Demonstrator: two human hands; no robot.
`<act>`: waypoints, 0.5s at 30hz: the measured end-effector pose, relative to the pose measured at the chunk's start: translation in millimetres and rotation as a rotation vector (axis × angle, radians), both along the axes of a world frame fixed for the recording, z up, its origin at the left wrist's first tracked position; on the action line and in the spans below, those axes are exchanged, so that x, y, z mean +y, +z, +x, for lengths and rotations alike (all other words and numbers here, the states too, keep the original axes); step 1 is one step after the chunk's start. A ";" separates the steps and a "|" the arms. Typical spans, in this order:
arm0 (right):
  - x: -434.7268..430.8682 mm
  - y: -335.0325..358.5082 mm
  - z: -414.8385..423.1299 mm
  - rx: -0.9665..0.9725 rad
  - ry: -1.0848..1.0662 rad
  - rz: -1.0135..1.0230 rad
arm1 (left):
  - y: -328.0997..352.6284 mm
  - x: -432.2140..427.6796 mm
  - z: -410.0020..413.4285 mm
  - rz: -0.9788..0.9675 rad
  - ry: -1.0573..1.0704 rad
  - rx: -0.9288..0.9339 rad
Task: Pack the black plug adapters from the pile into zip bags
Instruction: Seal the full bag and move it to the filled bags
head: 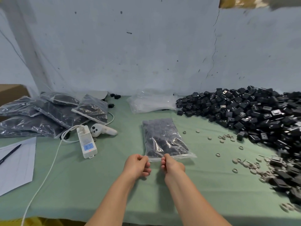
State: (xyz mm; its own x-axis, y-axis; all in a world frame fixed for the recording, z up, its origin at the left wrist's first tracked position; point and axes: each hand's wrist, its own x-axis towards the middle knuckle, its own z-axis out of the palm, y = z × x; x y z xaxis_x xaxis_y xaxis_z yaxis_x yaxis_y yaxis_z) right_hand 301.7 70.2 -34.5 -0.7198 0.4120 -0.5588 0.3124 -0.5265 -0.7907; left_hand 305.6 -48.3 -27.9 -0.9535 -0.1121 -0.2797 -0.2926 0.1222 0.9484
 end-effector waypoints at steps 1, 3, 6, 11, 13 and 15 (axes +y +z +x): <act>1.0 -0.4 -0.5 -0.001 -0.001 -0.002 | 0.0 -0.1 0.0 0.000 -0.003 0.000; 2.0 -1.2 -1.9 0.000 0.000 0.003 | -0.4 -0.4 -0.4 0.004 -0.001 0.004; -0.4 -0.9 -1.8 -0.010 0.005 0.022 | -1.2 -1.4 -1.5 0.005 0.011 -0.009; 1.1 -2.2 -2.1 -0.003 0.053 0.017 | -1.3 4.3 -2.7 0.165 0.067 -0.101; 3.1 -3.2 -2.8 -0.012 0.062 0.011 | 2.0 18.0 -0.4 0.397 0.070 -0.183; 4.0 -3.9 -2.4 -0.031 0.069 0.020 | 2.2 33.4 -0.6 0.451 0.066 -0.216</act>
State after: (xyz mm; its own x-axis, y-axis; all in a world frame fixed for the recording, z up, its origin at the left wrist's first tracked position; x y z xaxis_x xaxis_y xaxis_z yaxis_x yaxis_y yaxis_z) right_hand 299.3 74.2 -38.4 -0.7293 0.3729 -0.5737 0.3722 -0.4874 -0.7899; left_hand 304.9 -15.0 -25.6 -0.8633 0.0078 -0.5047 -0.4817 -0.3111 0.8192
